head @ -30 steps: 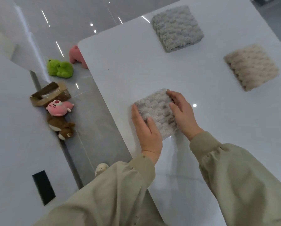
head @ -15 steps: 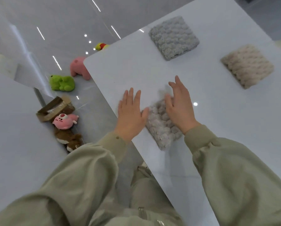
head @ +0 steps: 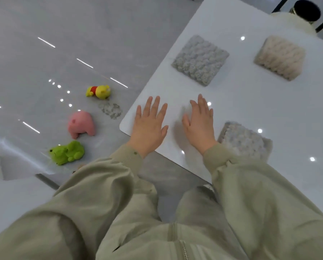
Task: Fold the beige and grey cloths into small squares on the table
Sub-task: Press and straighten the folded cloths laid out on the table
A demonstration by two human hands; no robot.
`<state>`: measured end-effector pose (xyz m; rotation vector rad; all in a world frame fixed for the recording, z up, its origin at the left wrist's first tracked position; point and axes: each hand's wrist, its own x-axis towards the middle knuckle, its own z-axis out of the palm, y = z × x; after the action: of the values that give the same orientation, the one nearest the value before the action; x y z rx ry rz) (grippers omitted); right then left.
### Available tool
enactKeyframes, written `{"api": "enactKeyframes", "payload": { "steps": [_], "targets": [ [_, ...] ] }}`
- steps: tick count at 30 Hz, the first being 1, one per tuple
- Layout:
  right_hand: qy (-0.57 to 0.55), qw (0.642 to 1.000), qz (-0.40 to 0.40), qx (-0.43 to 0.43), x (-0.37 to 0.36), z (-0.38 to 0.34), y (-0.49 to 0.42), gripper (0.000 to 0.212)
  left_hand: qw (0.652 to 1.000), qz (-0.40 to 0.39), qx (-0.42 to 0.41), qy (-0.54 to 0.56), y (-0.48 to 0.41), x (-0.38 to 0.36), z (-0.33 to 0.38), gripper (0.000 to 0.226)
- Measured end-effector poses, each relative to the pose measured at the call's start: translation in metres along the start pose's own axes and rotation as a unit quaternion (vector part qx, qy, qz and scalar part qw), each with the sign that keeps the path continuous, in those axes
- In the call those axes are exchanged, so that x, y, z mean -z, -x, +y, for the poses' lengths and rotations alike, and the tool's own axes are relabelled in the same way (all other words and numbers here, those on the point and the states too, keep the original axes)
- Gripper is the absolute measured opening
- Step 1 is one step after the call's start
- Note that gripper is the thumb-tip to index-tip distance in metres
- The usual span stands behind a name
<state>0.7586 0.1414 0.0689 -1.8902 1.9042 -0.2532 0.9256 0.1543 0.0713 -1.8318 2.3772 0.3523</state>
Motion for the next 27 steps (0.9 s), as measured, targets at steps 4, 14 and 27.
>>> {"api": "enactKeyframes", "payload": {
  "steps": [4,14,27],
  "targets": [
    [-0.023,0.996,0.058,-0.067,0.000,-0.020,-0.004,0.052,0.999,-0.005,-0.043,-0.002,-0.014,0.016,-0.033,0.065],
    [-0.009,0.982,0.100,-0.158,0.016,-0.005,-0.018,0.052,0.984,-0.022,-0.166,0.055,-0.089,0.032,-0.026,0.065],
    [-0.423,0.844,0.193,-0.268,0.044,0.032,-0.152,0.042,0.830,-0.054,0.051,0.553,-0.243,0.051,-0.019,0.054]
  ]
}}
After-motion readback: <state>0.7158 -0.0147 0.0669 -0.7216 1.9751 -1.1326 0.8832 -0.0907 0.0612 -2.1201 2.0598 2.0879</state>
